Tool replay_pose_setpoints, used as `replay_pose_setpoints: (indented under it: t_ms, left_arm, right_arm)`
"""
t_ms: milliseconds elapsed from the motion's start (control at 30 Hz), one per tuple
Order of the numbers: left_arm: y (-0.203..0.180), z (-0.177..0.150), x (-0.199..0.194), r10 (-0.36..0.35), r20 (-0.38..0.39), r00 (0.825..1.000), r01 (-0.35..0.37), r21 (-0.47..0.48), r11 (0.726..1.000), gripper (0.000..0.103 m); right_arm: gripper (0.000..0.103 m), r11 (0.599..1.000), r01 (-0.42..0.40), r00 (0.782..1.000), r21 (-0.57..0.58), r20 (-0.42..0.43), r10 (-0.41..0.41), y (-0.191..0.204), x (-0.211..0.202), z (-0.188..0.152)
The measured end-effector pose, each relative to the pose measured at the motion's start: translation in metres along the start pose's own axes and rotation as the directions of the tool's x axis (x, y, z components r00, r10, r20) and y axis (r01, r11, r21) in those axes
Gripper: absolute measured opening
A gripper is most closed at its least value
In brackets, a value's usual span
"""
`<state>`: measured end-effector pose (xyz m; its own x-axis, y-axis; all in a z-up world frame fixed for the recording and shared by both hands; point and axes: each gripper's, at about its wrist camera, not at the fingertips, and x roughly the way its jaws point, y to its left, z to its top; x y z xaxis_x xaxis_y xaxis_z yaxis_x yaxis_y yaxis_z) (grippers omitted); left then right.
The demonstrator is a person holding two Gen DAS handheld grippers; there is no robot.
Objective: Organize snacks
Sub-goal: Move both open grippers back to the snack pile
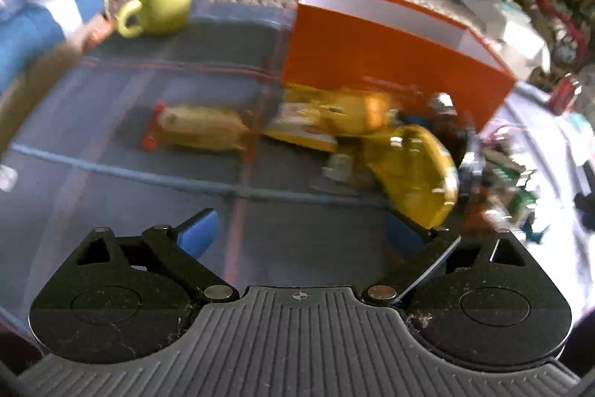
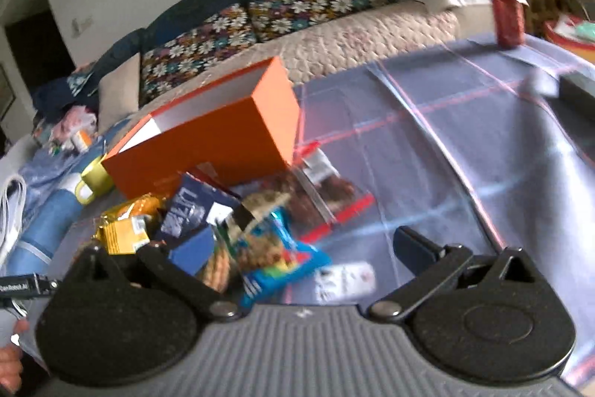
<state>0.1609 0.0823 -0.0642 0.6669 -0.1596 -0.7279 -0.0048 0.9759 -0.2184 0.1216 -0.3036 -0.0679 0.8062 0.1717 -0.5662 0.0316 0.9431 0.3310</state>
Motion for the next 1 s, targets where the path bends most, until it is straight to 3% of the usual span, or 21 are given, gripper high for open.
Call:
replay_pose_setpoints:
  t_ms: [133, 200, 233, 333, 467, 600, 700, 800, 1000]
  left_arm:
    - [-0.026, 0.019, 0.003, -0.096, 0.024, 0.995, 0.097, -0.036, 0.995, 0.077]
    - [-0.043, 0.03, 0.015, -0.094, 0.039, 0.995, 0.095, -0.035, 0.995, 0.077]
    - [-0.048, 0.035, 0.023, -0.077, 0.036, 0.996, 0.078, -0.036, 0.996, 0.074]
    - [-0.052, 0.039, 0.042, 0.009, 0.024, 1.0, -0.009, -0.025, 1.0, 0.052]
    - [-0.028, 0.029, 0.039, 0.001, -0.027, 1.0, -0.003, -0.077, 0.997, 0.045]
    - [0.006, 0.016, 0.021, 0.019, -0.041, 0.999, -0.023, -0.102, 0.994, 0.048]
    - [0.021, 0.013, 0.011, 0.109, -0.012, 0.994, -0.109, -0.075, 0.991, 0.06]
    - [0.036, 0.014, 0.004, 0.18, 0.008, 0.984, -0.179, -0.072, 0.981, 0.056]
    - [0.04, 0.011, -0.022, 0.125, 0.051, 0.991, -0.118, -0.112, 0.987, 0.065]
  right_arm:
    - [0.102, 1.0, 0.003, 0.999, -0.013, 0.038, -0.003, 0.003, -0.016, 0.002]
    - [0.102, 1.0, -0.009, 0.999, -0.027, 0.044, 0.01, 0.009, -0.022, 0.002]
    - [0.102, 0.999, -0.01, 0.999, -0.037, 0.045, 0.012, 0.01, -0.024, 0.004]
    - [0.102, 0.998, -0.004, 0.999, -0.064, 0.049, 0.008, 0.013, -0.033, 0.002]
    - [0.102, 0.999, -0.011, 0.999, -0.051, 0.048, 0.013, 0.01, -0.034, 0.0]
    - [0.102, 0.994, -0.075, 0.997, -0.075, -0.011, 0.075, 0.027, -0.018, -0.005]
    - [0.102, 0.978, -0.136, 0.99, -0.156, -0.067, 0.127, 0.057, -0.004, -0.014]
    - [0.102, 0.954, -0.166, 0.985, -0.248, -0.087, 0.149, 0.086, 0.009, -0.023]
    - [0.1, 0.88, -0.229, 0.973, -0.416, -0.091, 0.21, 0.133, 0.028, -0.026]
